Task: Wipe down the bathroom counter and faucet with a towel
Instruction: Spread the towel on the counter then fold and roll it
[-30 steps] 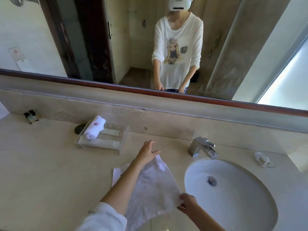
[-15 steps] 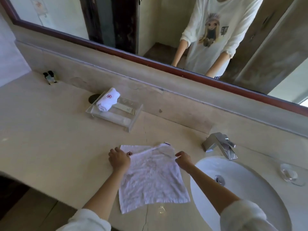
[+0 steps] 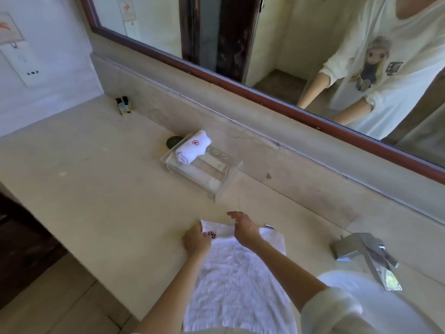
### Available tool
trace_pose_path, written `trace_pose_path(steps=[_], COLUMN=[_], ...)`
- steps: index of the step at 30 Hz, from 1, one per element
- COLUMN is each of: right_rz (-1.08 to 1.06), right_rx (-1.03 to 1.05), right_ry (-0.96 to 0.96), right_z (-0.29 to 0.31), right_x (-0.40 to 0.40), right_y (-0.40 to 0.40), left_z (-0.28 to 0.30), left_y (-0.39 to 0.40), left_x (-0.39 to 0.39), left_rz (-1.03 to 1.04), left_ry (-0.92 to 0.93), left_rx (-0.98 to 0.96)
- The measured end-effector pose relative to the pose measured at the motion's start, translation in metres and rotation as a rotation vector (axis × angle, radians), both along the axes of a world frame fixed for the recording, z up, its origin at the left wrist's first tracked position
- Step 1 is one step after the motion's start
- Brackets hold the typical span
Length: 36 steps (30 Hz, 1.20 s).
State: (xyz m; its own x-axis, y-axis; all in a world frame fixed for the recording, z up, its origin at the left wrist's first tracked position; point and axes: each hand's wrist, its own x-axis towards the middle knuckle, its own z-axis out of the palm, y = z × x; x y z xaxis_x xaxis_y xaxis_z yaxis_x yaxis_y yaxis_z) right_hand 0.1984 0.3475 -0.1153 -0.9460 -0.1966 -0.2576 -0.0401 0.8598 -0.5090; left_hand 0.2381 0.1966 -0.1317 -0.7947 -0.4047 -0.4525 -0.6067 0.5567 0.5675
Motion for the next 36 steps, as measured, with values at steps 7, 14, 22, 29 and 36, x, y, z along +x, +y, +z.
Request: trace_pose_path(steps=[7,14,22,29,36], right_rz=[-0.520,-0.582,-0.276,-0.326,-0.469], right_rx=[-0.542,-0.619,-0.908,-0.774,-0.560], right_ry=[-0.680,-0.293,-0.367,-0.149,0.159], right_z=[0.021,0.043,0.131,0.171,0.181], right_x=[-0.005,0.011,0.006,0.019,0.039], right_y=[-0.056,-0.032,0.043,0.091,0.086], left_z=[0.028,0.049,0.096,0.143,0.182], left_y=[0.017,0.021,0.045,0.060,0.074], left_x=[-0.003,-0.014,-0.018,-0.022,-0.006], left_rz=[-0.014,0.013,-0.340,-0.330,-0.395], left_ry=[0.178,0.191,0.439,0.737,0.929], left_rx=[0.329,0.488,0.661,0.561,0.132])
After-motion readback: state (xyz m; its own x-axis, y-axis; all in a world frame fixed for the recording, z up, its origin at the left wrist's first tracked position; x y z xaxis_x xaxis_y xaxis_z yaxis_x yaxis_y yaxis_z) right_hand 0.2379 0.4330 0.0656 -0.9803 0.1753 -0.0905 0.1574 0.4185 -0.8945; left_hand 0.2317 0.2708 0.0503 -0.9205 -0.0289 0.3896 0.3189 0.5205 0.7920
